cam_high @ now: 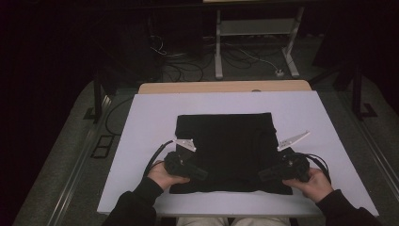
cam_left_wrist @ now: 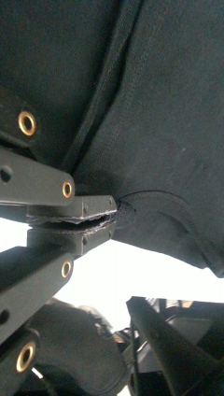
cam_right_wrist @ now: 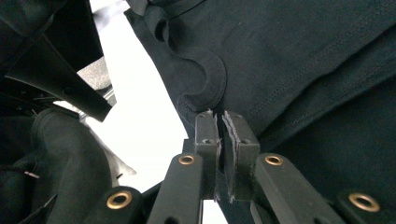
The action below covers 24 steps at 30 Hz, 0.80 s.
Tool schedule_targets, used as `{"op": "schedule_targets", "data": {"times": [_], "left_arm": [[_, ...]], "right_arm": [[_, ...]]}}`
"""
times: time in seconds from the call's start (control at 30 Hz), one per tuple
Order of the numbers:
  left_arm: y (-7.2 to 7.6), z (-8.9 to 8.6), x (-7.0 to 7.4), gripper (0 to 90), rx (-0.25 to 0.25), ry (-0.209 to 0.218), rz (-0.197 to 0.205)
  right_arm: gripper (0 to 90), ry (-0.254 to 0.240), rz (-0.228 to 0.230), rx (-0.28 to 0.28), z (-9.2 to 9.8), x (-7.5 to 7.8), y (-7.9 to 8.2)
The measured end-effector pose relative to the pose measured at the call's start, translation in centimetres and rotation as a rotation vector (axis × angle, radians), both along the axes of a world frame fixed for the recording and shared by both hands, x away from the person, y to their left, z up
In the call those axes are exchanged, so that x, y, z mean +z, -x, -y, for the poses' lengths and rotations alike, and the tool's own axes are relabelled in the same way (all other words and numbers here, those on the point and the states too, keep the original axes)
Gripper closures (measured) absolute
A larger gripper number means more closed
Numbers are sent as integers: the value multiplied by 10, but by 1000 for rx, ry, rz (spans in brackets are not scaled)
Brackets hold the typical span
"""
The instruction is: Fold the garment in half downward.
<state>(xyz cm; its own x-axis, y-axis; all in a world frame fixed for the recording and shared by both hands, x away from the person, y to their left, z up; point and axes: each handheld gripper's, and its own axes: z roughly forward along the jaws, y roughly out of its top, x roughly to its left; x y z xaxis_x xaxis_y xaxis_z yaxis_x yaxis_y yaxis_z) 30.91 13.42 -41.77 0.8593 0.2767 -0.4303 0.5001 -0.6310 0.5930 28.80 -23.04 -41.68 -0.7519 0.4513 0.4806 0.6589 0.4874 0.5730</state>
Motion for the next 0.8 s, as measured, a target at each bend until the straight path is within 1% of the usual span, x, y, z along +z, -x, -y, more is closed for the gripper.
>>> {"op": "schedule_targets", "data": {"times": [0.03, 0.2, 0.3, 0.4, 0.57, 0.8], "left_arm": [[1, 0, 0, 854, -12, -6, 3], [8, 1, -1, 854, -32, -10, -3], [11, 1, -3, 854, -51, -20, -13], [13, 1, -5, 854, -71, -31, -21], [17, -1, -5, 855, -82, -33, -26], [20, -4, -7, 856, -90, -40, -34]], "right_arm": [[831, -1, -7, 2, 1, 0, 1], [831, -9, -20, 2, 5, -2, 5], [831, -21, -30, 8, 7, -2, 9], [831, -19, -45, 19, 7, -3, 12], [830, -13, -65, 44, 6, -6, 16], [830, -3, -81, 67, 3, -8, 21]]}}
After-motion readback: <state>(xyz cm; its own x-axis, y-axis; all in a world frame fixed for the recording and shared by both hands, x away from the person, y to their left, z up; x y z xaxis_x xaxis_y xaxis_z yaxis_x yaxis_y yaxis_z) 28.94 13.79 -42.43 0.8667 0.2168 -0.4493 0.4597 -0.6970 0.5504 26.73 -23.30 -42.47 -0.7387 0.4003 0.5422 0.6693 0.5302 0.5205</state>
